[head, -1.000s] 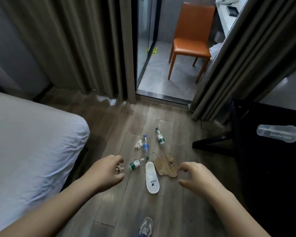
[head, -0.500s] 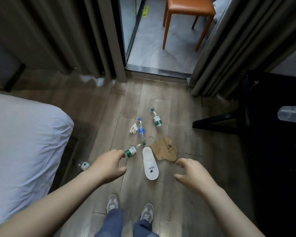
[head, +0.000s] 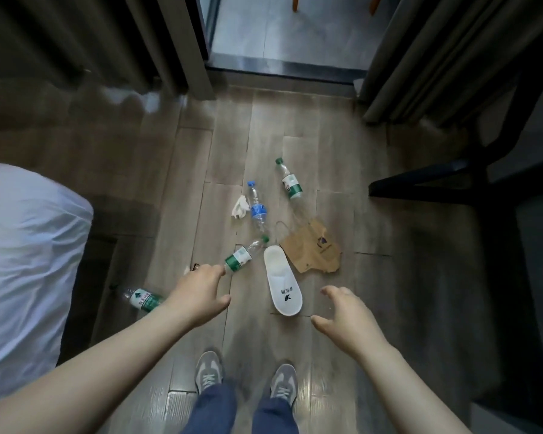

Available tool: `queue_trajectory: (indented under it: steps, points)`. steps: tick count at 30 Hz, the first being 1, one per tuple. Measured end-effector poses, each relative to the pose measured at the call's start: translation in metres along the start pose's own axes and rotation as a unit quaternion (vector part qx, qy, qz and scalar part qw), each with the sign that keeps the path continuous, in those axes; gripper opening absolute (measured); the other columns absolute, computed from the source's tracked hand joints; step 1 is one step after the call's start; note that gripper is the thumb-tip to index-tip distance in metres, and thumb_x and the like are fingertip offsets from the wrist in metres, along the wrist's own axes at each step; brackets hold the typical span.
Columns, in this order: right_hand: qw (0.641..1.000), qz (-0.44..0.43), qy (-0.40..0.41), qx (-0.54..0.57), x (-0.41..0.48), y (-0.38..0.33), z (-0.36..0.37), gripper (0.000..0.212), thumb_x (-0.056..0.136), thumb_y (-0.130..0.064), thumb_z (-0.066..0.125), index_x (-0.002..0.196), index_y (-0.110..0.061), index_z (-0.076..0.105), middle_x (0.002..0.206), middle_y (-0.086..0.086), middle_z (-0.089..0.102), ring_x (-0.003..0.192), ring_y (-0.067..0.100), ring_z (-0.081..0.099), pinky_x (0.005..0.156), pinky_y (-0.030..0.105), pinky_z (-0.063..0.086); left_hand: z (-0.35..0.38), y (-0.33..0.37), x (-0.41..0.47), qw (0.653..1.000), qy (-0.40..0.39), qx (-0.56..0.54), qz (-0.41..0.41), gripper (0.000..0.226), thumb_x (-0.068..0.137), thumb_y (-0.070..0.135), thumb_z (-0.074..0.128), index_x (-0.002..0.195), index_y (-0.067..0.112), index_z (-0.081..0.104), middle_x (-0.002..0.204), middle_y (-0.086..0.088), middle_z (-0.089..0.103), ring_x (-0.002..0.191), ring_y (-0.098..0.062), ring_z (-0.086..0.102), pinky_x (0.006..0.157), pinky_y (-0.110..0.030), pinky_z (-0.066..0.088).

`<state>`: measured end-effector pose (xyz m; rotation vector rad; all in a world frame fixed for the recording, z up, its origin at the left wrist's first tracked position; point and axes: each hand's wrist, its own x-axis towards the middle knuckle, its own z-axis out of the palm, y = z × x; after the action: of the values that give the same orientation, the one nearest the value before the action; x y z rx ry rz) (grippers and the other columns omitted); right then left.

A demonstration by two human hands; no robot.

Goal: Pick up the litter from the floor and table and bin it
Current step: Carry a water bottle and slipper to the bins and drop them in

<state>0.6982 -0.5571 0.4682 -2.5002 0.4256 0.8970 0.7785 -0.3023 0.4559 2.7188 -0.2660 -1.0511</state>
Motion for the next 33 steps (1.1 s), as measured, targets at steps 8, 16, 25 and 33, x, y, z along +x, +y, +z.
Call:
queue_trajectory:
  steps: [8, 16, 25, 33]
  points:
    - [0.999, 0.030, -0.011, 0.016, 0.125, 0.026, 0.096, 0.058, 0.079, -0.036, 0.067, 0.129, -0.016, 0.046, 0.128, 0.008, 0.049, 0.118, 0.030, 0.050, 0.090, 0.033, 0.042, 0.097, -0.038, 0.121, 1.000, -0.003, 0.010, -0.026, 0.044, 0.083, 0.040, 0.058, 0.117, 0.014, 0.052, 0.114, -0.010, 0.057, 0.106, -0.029, 0.055, 0.086, -0.037, 0.046]
    - [0.997, 0.063, -0.020, 0.034, 0.230, 0.066, 0.197, 0.070, 0.075, -0.036, 0.071, 0.134, -0.015, 0.040, 0.128, 0.010, 0.045, 0.119, 0.032, 0.047, 0.095, 0.034, 0.041, 0.195, -0.064, 0.224, 0.999, 0.011, 0.011, -0.031, 0.051, 0.082, 0.039, 0.063, 0.125, 0.014, 0.049, 0.118, -0.013, 0.057, 0.108, -0.032, 0.056, 0.088, -0.039, 0.047]
    - [0.997, 0.057, 0.013, 0.047, 0.320, 0.104, 0.293, 0.087, 0.072, -0.043, 0.074, 0.143, -0.021, 0.029, 0.139, 0.006, 0.035, 0.128, 0.028, 0.038, 0.100, 0.039, 0.042, 0.274, -0.106, 0.315, 0.998, 0.060, -0.016, -0.033, 0.066, 0.080, 0.043, 0.066, 0.134, 0.016, 0.038, 0.128, -0.009, 0.048, 0.116, -0.030, 0.048, 0.090, -0.038, 0.044]
    - [0.998, 0.016, 0.031, -0.047, 0.351, 0.109, 0.345, 0.117, 0.070, -0.062, 0.070, 0.152, -0.024, -0.004, 0.156, 0.009, 0.004, 0.142, 0.033, 0.013, 0.114, 0.047, 0.023, 0.303, -0.123, 0.357, 0.997, 0.065, -0.024, -0.033, 0.072, 0.077, 0.047, 0.069, 0.133, 0.017, 0.036, 0.128, -0.009, 0.048, 0.112, -0.030, 0.050, 0.089, -0.042, 0.047]
